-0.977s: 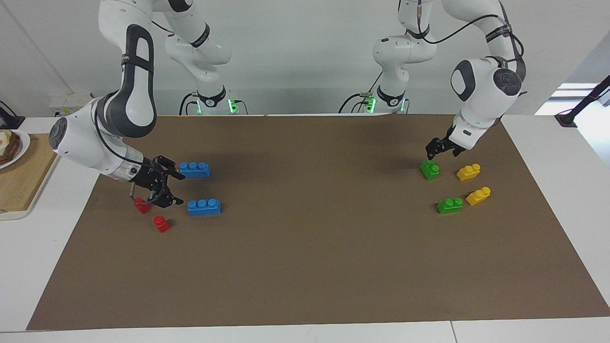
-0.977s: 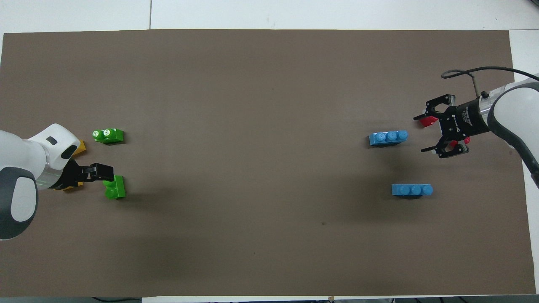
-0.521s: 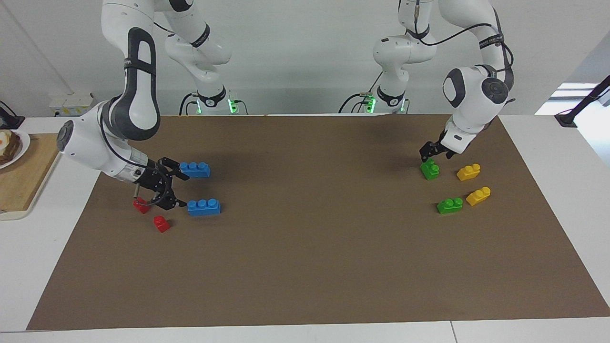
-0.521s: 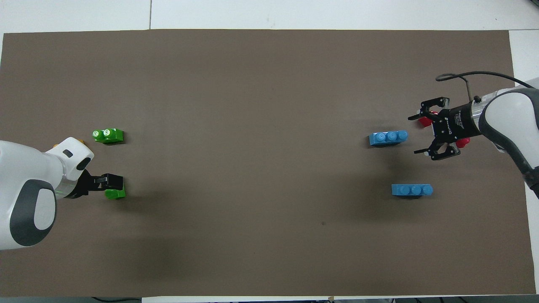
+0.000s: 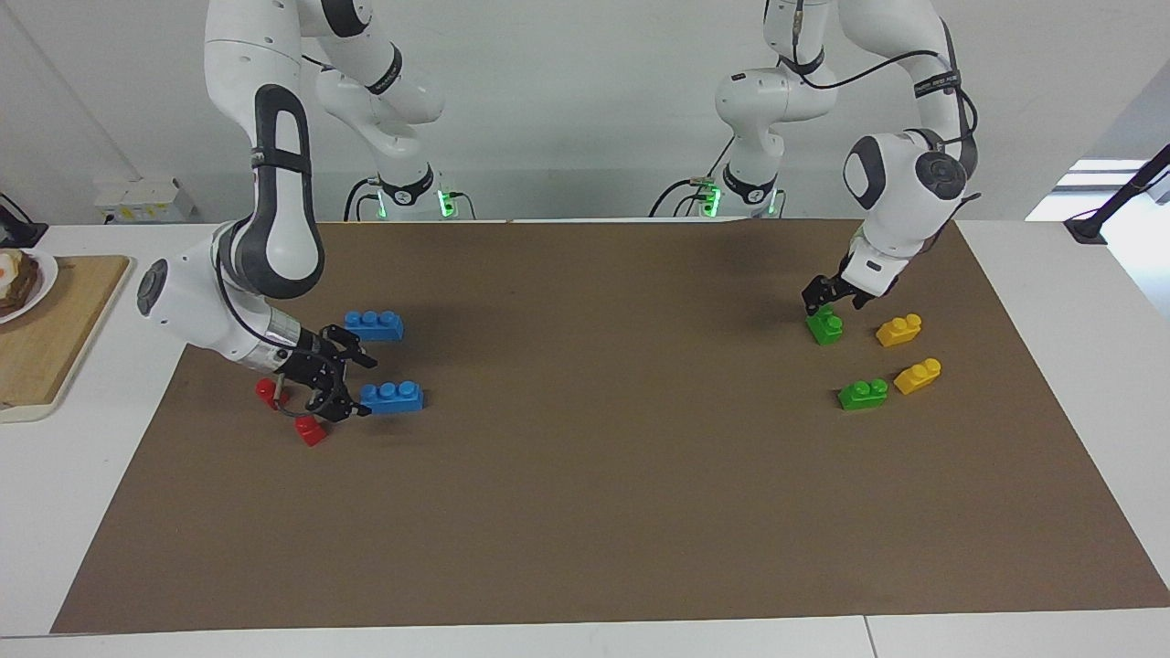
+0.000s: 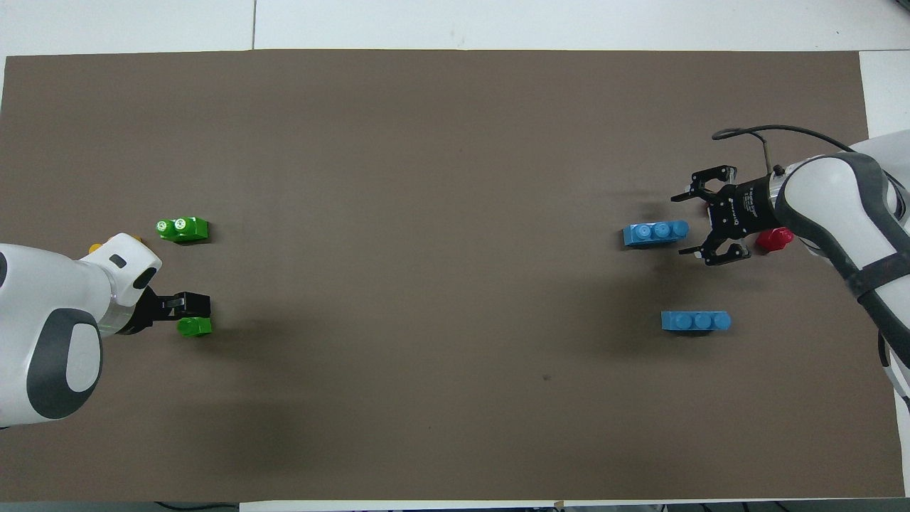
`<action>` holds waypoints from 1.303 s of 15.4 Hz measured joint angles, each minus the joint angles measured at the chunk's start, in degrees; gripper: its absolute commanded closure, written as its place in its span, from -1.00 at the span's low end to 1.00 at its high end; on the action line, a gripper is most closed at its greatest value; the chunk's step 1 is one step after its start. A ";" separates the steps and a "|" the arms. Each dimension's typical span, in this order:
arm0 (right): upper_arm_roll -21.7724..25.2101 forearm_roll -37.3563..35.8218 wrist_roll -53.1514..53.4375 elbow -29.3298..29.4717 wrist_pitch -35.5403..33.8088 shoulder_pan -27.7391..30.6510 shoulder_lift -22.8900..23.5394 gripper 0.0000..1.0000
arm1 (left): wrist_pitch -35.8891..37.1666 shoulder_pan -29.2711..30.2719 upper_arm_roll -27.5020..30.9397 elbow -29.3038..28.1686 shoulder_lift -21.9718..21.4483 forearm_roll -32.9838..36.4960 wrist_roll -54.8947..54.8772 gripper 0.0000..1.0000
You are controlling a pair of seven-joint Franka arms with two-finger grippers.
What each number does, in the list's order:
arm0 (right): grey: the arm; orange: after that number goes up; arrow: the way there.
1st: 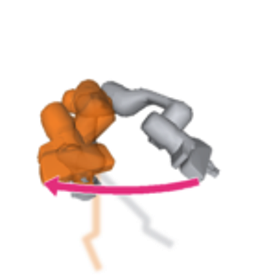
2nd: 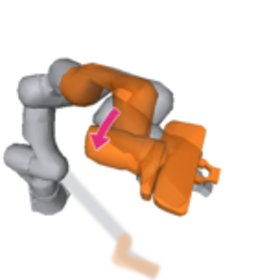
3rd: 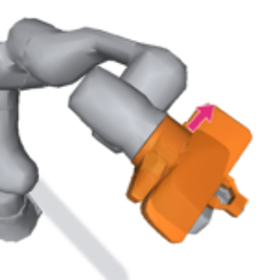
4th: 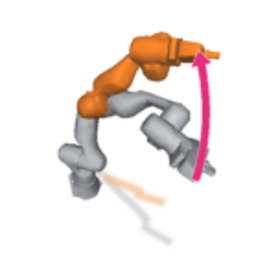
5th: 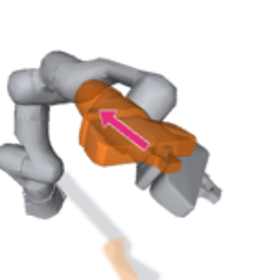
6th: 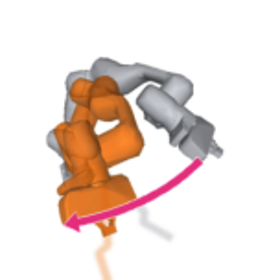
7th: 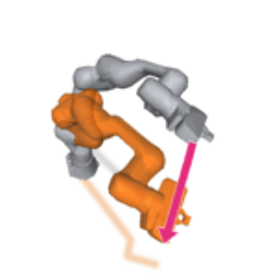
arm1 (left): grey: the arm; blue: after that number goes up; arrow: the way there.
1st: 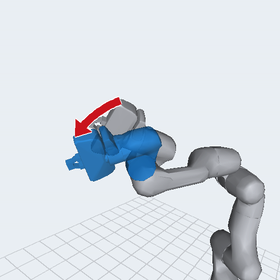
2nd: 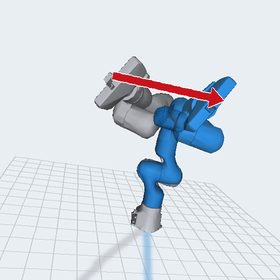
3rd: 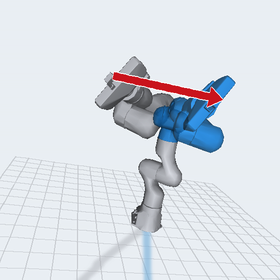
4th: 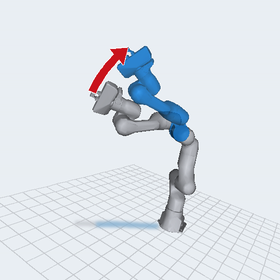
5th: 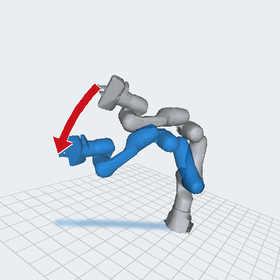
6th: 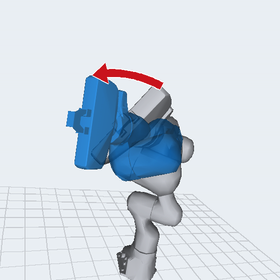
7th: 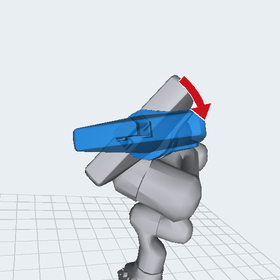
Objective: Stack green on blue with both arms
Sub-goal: 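Grasp the green brick with the left gripper while the right gripper grasps the blue brick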
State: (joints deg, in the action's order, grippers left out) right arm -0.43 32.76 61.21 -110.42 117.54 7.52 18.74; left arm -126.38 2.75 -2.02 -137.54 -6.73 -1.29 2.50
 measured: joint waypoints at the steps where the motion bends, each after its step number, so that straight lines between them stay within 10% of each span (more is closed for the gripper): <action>1: 0.00 0.00 -0.11 -0.01 0.48 -0.13 0.23 -0.92 | -0.35 0.00 0.00 -0.22 0.27 0.00 0.02 -1.00; 20: 0.16 2.18 -1.77 -2.32 7.51 -0.28 3.00 -0.66 | -4.64 0.00 0.02 -2.25 2.89 0.00 0.43 -1.00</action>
State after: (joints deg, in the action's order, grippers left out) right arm -0.27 34.94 59.44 -112.74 125.05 7.24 21.74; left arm -131.02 2.75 -1.99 -139.79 -3.85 -1.29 2.93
